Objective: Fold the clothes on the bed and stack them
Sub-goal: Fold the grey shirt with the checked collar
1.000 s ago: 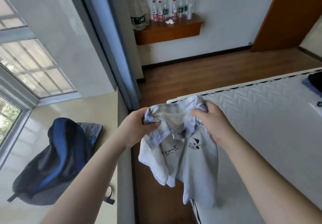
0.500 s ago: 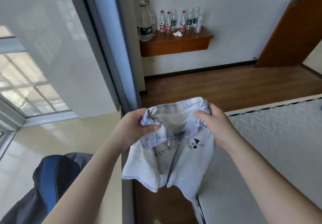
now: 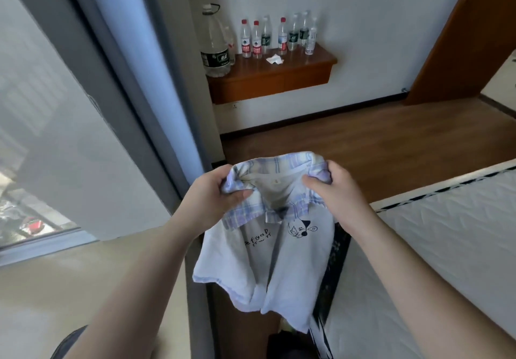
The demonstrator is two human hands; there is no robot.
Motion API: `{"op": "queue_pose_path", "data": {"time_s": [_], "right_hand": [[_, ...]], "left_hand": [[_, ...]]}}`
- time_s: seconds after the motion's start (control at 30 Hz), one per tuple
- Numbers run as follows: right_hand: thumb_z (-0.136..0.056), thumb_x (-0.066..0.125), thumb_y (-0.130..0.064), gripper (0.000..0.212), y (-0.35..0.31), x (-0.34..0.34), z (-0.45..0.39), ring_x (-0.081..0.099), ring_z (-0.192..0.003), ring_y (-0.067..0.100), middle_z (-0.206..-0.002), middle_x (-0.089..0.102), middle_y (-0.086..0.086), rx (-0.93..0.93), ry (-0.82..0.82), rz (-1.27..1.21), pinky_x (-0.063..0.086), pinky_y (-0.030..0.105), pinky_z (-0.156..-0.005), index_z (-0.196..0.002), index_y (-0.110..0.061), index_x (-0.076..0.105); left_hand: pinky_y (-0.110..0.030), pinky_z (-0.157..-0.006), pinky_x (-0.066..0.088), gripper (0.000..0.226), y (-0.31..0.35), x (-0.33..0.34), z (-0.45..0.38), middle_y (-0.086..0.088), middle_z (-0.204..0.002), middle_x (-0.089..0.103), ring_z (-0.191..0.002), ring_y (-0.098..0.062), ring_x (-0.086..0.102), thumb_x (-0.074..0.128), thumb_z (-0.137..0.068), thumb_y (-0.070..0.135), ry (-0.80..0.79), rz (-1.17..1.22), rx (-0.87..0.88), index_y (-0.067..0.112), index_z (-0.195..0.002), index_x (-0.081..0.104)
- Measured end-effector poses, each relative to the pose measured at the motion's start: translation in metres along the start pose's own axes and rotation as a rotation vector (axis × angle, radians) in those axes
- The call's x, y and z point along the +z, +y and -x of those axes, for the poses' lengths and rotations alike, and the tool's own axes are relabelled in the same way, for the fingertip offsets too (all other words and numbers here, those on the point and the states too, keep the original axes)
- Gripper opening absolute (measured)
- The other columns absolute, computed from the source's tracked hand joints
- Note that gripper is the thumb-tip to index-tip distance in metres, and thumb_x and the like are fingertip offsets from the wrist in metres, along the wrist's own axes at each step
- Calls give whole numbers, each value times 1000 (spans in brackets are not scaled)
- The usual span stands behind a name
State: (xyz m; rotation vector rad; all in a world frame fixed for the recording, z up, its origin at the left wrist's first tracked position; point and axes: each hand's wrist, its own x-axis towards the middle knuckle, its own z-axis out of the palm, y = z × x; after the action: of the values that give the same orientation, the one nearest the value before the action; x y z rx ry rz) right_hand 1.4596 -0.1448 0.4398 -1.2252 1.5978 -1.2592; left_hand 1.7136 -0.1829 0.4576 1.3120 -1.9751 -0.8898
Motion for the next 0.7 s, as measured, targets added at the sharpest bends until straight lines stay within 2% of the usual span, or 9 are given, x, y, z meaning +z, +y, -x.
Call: {"op": "queue_pose_path", "data": {"time_s": [0.17,0.23,0.33,0.43,0.5,0.6,0.7], "right_hand": [[-82,71,-26,16,-1,7,-75,57,-65,-6,-69,63,-21,13,-41,-41,43,25,-67,-77,-38,62],[-83,70,-24,18,-6,8,-106,57,-66,-6,-70,64,-21,10,-47,-56,42,25,-68,-78,-39,63],[-82,71,-23,12,-14,15,-148,59,-71,-2,-75,66,-17,2,-42,-78,45,23,-69,-84,-33,65],[-80,70,-27,10,-24,25,-186,60,-71,-1,-76,68,-14,-40,-31,-71,46,13,-64,-86,-30,64],[-79,69,-31,11,-28,33,-214,61,-74,2,-80,69,-8,-49,-25,-45,47,20,-68,-89,-30,64],[-76,68,-37,22,-31,46,-258,62,-78,11,-89,69,4,-48,9,7,49,35,-74,-92,-23,62],[-75,68,-39,29,-32,59,-301,65,-93,30,-96,69,10,-40,40,44,52,47,-85,-97,-20,62]], "left_hand": [[-22,-61,44,19,-13,-7,-76,-4,-78,65,-68,-20,57,74,-84,34,20,17,-49,20,-86,62],[-19,-58,41,22,-15,-12,-104,-7,-78,64,-71,-24,57,74,-84,35,33,7,-42,18,-86,61],[-16,-59,43,13,-20,-22,-142,0,-78,67,-68,-14,59,74,-85,31,46,33,-20,24,-87,63],[-23,-65,49,9,-30,-33,-181,4,-83,69,-75,-14,63,73,-86,25,65,102,-13,29,-90,65],[-19,-63,48,11,-40,-40,-212,7,-82,69,-73,-11,63,74,-86,26,65,107,-2,32,-88,65],[-28,-65,49,10,-57,-49,-261,3,-81,68,-76,-17,63,73,-85,28,54,90,11,27,-87,64],[-30,-68,50,10,-80,-61,-308,-1,-81,68,-79,-23,62,74,-85,26,47,121,40,23,-87,64]]}}
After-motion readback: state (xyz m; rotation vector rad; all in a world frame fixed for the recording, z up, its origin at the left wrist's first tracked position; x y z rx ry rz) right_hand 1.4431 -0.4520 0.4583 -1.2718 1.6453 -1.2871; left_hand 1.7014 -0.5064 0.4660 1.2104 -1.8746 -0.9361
